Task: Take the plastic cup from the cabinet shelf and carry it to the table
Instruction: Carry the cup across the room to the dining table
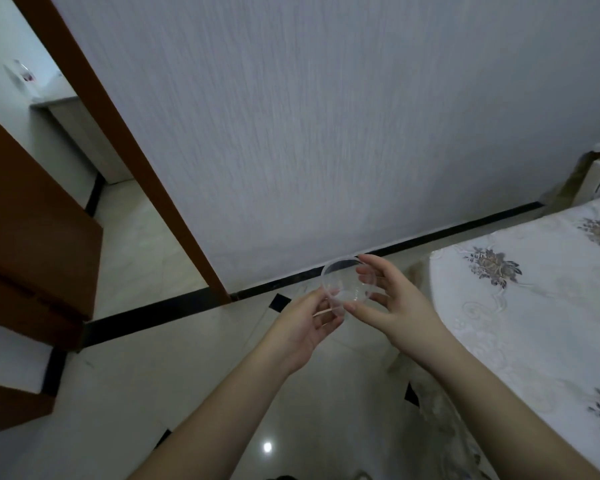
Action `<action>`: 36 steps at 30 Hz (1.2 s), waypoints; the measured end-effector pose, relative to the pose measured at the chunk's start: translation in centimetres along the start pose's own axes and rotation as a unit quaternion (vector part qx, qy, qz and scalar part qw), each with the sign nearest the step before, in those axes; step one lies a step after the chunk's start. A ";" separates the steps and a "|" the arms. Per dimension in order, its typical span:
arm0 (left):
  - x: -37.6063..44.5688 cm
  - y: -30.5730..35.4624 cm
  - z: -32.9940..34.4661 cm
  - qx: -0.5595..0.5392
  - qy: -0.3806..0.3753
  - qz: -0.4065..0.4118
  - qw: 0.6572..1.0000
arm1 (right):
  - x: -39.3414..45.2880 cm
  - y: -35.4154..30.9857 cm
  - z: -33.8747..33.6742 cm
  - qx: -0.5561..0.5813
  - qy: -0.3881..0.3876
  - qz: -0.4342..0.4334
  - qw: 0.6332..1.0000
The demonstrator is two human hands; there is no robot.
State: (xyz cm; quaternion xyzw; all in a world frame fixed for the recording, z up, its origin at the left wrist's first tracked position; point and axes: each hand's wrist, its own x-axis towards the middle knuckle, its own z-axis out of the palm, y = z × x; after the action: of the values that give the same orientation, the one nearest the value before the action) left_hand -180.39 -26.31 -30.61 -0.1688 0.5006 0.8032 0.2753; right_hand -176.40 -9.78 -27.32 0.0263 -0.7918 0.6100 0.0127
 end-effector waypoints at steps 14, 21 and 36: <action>15.7 10.4 -3.6 0.010 -0.084 0.000 0.996 | 16.6 1.0 2.8 -0.012 0.058 0.021 0.998; 22.4 16.0 -4.3 0.043 -0.126 -0.017 0.991 | 23.6 0.4 4.0 -0.012 0.109 0.048 0.993; 34.6 15.4 7.9 0.115 -0.214 -0.103 0.965 | 28.0 5.0 -6.1 -0.010 0.263 0.090 0.960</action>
State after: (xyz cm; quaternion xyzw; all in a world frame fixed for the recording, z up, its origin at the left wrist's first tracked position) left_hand -217.15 -15.12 -35.13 -0.0113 0.4987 0.7250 0.4750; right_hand -204.69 -3.36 -29.15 -0.2066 -0.7657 0.5860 0.1664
